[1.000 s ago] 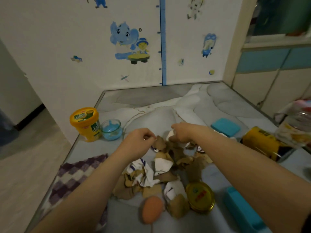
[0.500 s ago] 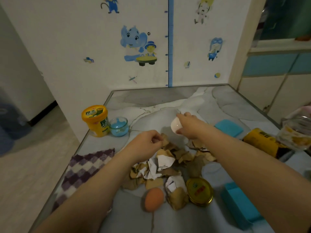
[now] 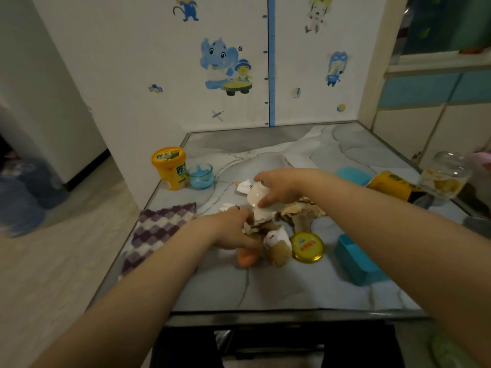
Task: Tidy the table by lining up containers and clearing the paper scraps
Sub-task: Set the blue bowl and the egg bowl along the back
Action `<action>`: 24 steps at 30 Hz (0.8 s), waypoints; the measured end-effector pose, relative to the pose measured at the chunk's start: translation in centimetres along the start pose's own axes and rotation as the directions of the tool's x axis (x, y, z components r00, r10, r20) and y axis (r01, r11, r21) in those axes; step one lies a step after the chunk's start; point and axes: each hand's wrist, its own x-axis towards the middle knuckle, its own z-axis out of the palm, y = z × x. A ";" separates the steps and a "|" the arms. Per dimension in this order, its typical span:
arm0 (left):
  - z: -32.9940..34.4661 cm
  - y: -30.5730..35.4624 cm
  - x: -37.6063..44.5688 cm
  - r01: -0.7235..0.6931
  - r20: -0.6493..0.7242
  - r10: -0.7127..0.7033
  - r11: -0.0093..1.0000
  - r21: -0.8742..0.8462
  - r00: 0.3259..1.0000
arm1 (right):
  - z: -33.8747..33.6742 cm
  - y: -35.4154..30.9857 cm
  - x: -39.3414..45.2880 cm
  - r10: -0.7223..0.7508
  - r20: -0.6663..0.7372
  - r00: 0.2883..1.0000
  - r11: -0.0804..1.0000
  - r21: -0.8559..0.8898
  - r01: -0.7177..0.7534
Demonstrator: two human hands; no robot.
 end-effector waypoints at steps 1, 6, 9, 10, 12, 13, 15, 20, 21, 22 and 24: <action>0.4 -0.2 -0.4 -0.008 0.005 0.008 1.000 0.020 1.000 | 0.2 -0.5 -0.7 -0.012 0.017 1.000 1.000 -0.019 0.012; 3.4 -0.4 -1.5 -0.025 -0.080 0.032 0.996 0.084 0.996 | 1.0 -2.4 -3.3 -0.026 0.092 0.995 0.997 -0.064 0.032; 4.7 -0.2 -1.7 -0.025 -0.139 0.033 0.998 0.056 0.990 | 1.4 -2.8 -4.5 -0.030 0.093 0.995 0.999 -0.039 0.034; 5.0 -0.3 -1.7 -0.023 -0.154 0.029 0.999 0.042 0.988 | 1.5 -2.8 -4.8 -0.031 0.089 0.996 0.999 -0.034 0.034; 5.4 -0.1 -1.8 -0.025 -0.187 0.027 1.000 0.015 0.982 | 1.6 -2.6 -5.1 -0.026 0.086 0.996 0.999 -0.023 0.028; 5.5 0.0 -1.9 -0.028 -0.199 0.027 1.000 -0.003 0.980 | 1.7 -2.5 -5.2 -0.024 0.083 0.996 1.000 -0.011 0.025; 5.5 0.1 -2.2 -0.046 -0.220 0.041 0.999 -0.020 0.975 | 1.7 -2.1 -5.2 -0.024 0.068 0.997 0.999 0.046 0.021; 2.8 -0.4 -3.4 -0.095 -0.379 0.017 0.978 -0.188 0.925 | 1.5 0.0 -4.6 -0.011 -0.014 1.000 0.867 0.498 0.017; 1.8 -0.6 -3.3 -0.109 -0.429 -0.005 0.965 -0.240 0.903 | 1.4 0.5 -4.1 -0.006 -0.024 1.000 0.785 0.619 0.020; 1.2 -0.7 -3.2 -0.132 -0.480 -0.031 0.944 -0.301 0.877 | 1.4 0.8 -3.7 -0.003 -0.034 0.999 0.685 0.728 0.026; 0.0 -0.8 -2.5 -0.193 -0.568 -0.080 0.894 -0.404 0.819 | 1.3 1.0 -3.2 0.010 -0.041 0.999 0.472 0.881 0.032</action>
